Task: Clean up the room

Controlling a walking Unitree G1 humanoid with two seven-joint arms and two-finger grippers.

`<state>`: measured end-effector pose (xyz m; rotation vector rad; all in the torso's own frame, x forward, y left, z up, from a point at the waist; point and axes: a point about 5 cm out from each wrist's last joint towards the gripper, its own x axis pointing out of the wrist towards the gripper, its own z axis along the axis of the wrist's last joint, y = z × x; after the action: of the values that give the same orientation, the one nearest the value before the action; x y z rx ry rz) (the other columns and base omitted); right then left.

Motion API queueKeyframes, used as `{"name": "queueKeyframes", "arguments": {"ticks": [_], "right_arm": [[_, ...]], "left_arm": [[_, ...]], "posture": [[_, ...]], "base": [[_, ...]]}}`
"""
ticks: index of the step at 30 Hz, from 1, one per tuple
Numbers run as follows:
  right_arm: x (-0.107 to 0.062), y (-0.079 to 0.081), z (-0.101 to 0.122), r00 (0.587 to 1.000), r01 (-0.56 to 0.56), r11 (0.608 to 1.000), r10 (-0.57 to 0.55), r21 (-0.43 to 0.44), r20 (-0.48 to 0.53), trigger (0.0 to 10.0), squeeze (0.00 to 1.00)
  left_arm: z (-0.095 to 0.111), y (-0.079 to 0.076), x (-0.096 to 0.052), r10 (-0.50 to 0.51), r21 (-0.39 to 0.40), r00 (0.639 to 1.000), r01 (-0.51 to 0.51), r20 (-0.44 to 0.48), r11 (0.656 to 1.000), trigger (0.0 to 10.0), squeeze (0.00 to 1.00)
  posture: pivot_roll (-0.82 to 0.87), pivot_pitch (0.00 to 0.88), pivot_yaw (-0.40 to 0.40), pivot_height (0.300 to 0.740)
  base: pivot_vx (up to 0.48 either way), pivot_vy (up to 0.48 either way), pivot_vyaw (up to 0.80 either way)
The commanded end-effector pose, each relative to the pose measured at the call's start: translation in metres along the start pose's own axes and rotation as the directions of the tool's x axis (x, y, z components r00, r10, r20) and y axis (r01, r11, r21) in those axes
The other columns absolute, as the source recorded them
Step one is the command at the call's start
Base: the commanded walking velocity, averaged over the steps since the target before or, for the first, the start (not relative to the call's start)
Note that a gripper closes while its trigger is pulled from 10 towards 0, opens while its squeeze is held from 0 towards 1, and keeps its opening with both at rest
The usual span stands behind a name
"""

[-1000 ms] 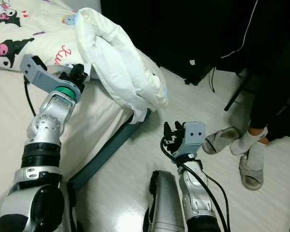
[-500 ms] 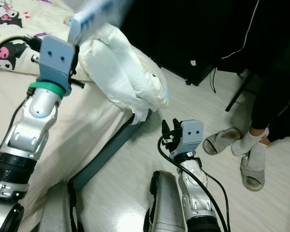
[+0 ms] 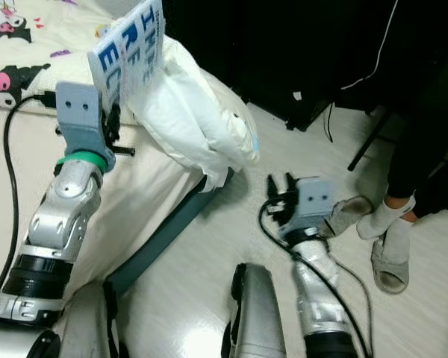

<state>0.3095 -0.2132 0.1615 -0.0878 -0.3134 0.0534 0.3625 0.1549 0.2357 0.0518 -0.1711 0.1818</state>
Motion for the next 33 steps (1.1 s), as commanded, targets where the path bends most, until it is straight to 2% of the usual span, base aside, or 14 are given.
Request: {"name": "queueKeyframes", "arguments": {"ticks": [1,2,3,6,8,9,10,11,12,16,22,27,30,33], "right_arm": [[0.002,-0.008,0.000,1.000,-0.002,1.000,0.002,0.004,-0.004,10.0,0.42],[0.004,-0.012,0.001,1.000,-0.007,1.000,0.007,0.005,-0.003,10.0,1.00],[0.004,-0.012,0.001,1.000,-0.007,1.000,0.007,0.005,-0.003,10.0,1.00],[0.020,-0.016,0.007,0.998,-0.057,0.998,0.057,0.005,0.013,10.0,1.00],[0.027,-0.014,0.011,0.997,-0.075,0.997,0.075,0.001,0.027,10.0,1.00],[0.032,-0.012,0.015,0.995,-0.087,0.996,0.087,-0.001,0.038,10.0,1.00],[0.042,-0.004,0.027,0.992,-0.104,0.995,0.104,0.005,0.076,10.0,1.00],[0.042,-0.004,0.027,0.992,-0.104,0.995,0.104,0.005,0.076,10.0,1.00],[0.046,0.002,0.035,0.989,-0.105,0.994,0.104,0.012,0.103,10.0,0.00],[0.046,0.018,0.055,0.977,-0.116,0.993,0.108,0.036,0.185,10.0,0.00],[0.036,0.022,0.061,0.970,-0.095,0.995,0.086,0.029,0.226,10.0,0.00],[0.029,0.023,0.055,0.975,-0.077,0.997,0.068,0.031,0.211,10.0,0.00],[0.022,0.024,0.050,0.981,-0.065,0.997,0.057,0.039,0.186,10.0,0.00],[0.021,0.024,0.050,0.982,-0.062,0.997,0.054,0.040,0.181,10.0,0.00]], "left_arm": [[0.004,0.015,0.005,0.118,-0.004,0.993,-0.118,0.002,0.993,10.0,0.00],[0.004,0.020,0.006,0.158,0.004,0.988,-0.158,-0.002,0.988,10.0,0.00],[0.004,0.020,0.006,0.158,0.004,0.988,-0.158,-0.002,0.988,10.0,0.00],[0.005,0.037,0.007,0.272,0.025,0.962,-0.272,0.017,0.962,10.0,0.00],[0.007,0.040,0.006,0.288,0.008,0.957,-0.288,0.027,0.958,10.0,0.00],[0.009,0.042,0.006,0.294,-0.005,0.955,-0.294,0.034,0.956,10.0,0.00],[0.018,0.038,0.004,0.247,-0.095,0.966,-0.240,0.069,0.966,10.0,0.00],[0.018,0.038,0.004,0.247,-0.095,0.966,-0.240,0.069,0.966,10.0,0.00],[0.027,0.033,0.002,0.196,-0.145,0.975,-0.180,0.108,0.973,10.0,0.00],[0.054,0.014,-0.006,0.056,-0.204,0.971,-0.008,0.231,0.979,10.0,0.00],[0.069,0.000,-0.006,-0.004,-0.235,0.965,0.068,0.262,0.970,10.0,0.00],[0.072,-0.010,-0.007,-0.035,-0.244,0.963,0.103,0.267,0.964,10.0,0.00],[0.064,-0.023,-0.010,-0.108,-0.248,0.967,0.165,0.229,0.955,10.0,0.00],[0.063,-0.024,-0.011,-0.124,-0.250,0.966,0.181,0.225,0.951,10.0,0.00]], "posture": [[-0.04,0.162,0.017,0.500],[-0.04,0.162,0.017,0.500],[-0.04,0.162,0.017,0.500],[-0.03,0.169,0.005,0.500],[-0.03,0.169,0.005,0.500],[-0.03,0.169,0.005,0.500],[-0.03,0.169,0.005,0.500],[-0.03,0.169,0.005,0.500],[-0.01,0.165,-0.017,0.500],[0.00,0.156,-0.023,0.500],[-0.02,0.138,-0.017,0.514],[-0.03,0.133,-0.013,0.529],[-0.04,0.130,-0.010,0.544],[-0.04,0.130,-0.010,0.549]], "base": [[0.000,0.000,0.00],[0.000,0.000,0.00],[0.000,0.000,0.00],[0.000,0.000,0.00],[0.000,0.000,0.00],[0.000,0.000,0.00],[0.000,0.000,0.00],[0.000,0.000,0.00],[0.000,0.000,0.00],[0.000,0.000,0.00],[0.000,0.000,0.00],[0.000,0.000,0.00],[0.000,0.000,0.00],[0.000,0.000,0.00]]}}
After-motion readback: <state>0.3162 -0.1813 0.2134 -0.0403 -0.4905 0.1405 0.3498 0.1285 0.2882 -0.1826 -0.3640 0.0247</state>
